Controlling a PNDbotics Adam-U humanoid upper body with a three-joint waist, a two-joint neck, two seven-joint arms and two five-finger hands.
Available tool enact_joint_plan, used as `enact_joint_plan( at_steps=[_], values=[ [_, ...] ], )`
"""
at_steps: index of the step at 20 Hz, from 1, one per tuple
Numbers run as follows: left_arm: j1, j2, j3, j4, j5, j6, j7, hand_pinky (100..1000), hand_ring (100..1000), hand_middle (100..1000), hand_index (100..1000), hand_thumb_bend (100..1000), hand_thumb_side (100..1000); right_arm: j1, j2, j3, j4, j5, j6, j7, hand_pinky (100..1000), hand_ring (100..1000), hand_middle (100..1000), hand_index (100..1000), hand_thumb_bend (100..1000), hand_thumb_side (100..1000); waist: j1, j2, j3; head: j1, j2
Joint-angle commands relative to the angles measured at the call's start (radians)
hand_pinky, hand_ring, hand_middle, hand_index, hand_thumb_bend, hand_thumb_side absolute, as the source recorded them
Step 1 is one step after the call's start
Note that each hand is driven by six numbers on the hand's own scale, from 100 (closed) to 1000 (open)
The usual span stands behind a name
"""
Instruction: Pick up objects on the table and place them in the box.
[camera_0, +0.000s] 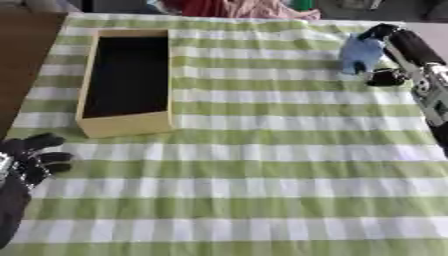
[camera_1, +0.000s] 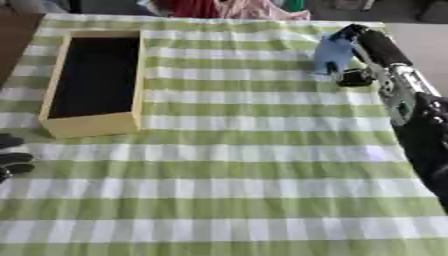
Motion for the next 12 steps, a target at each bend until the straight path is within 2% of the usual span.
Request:
enact_joint_plan(
  at_steps=[1, 12],
  values=[
    [-0.008, 0.006, 0.002, -0.018, -0.003, -0.001, -0.002, 729, 717, 744, 809, 100, 889, -0.008, -0.038, -0.004, -0.047, 0.005, -0.006, -0.038, 586, 711, 362, 518, 100, 100, 0.002, -0.022, -0.005, 0.003, 0.000],
    [-0.002, 0.007, 0.002, -0.016, 0.003, 0.003, -0.001, 732, 717, 745, 810, 100, 885, 0.002, -0.060, 0.025, -0.265, -0.046, -0.031, -0.036, 580, 685, 340, 492, 100, 100, 0.001, -0.041, -0.018, 0.002, 0.003]
  ],
)
